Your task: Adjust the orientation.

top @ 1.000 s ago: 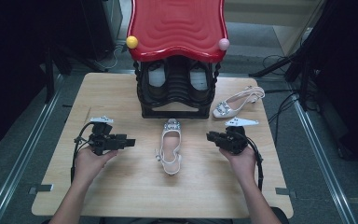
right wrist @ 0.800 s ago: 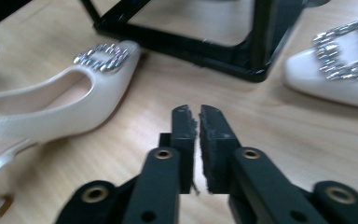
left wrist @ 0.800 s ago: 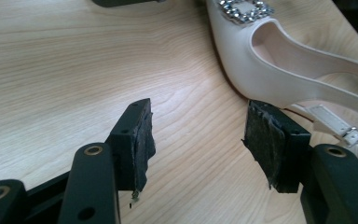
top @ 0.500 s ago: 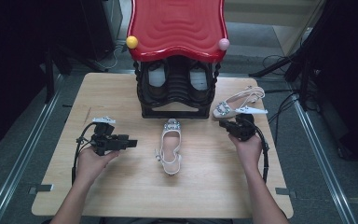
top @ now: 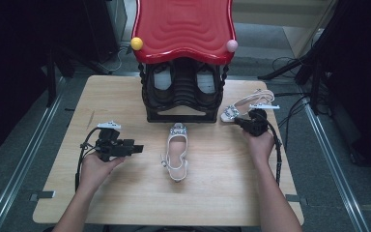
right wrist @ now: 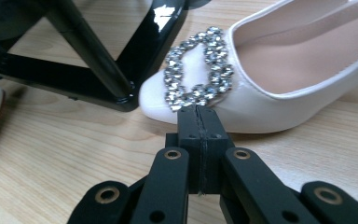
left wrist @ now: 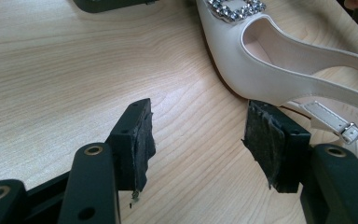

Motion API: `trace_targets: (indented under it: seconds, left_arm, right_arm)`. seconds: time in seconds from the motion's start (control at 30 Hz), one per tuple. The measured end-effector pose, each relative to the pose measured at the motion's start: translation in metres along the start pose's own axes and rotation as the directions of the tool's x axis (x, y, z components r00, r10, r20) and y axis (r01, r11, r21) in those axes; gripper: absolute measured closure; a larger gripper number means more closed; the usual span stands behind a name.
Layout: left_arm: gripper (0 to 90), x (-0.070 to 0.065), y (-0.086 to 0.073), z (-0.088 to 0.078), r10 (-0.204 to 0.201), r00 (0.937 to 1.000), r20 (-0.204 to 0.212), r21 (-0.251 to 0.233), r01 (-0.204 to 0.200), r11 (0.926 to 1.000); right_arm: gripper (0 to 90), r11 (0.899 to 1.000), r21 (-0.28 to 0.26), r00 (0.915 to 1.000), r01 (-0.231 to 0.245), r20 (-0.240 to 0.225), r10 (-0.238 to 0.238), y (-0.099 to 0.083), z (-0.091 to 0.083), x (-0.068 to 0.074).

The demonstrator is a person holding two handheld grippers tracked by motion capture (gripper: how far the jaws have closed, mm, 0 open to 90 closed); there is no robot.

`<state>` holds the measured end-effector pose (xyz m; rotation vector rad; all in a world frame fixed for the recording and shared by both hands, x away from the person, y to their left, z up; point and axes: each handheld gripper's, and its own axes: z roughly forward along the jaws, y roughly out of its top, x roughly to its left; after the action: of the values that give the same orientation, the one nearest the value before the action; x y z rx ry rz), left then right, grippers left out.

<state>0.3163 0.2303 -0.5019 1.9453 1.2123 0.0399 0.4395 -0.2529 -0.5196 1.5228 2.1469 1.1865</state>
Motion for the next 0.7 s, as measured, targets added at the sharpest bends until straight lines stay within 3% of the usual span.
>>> trace_targets:
  seconds: [0.17,0.33,0.7]
  left_arm:
    - [41.9,0.000,-0.001,-0.002,0.009,1.0000,-0.001,0.004,-0.009,1.0000]
    - [41.8,0.001,-0.003,-0.004,0.007,0.9999,-0.008,0.001,-0.007,1.0000]
    - [41.7,0.001,-0.010,-0.008,-0.003,0.9998,-0.018,0.005,0.003,1.0000]
  right_arm:
    - [90.0,1.000,-0.001,0.9999,0.002,0.016,-0.002,0.003,0.000,-0.006]
    - [90.0,0.999,0.009,0.9993,-0.038,0.006,0.038,0.002,0.007,-0.011]
    - [90.0,1.000,0.015,0.9999,-0.006,0.011,0.006,0.008,0.018,-0.001]
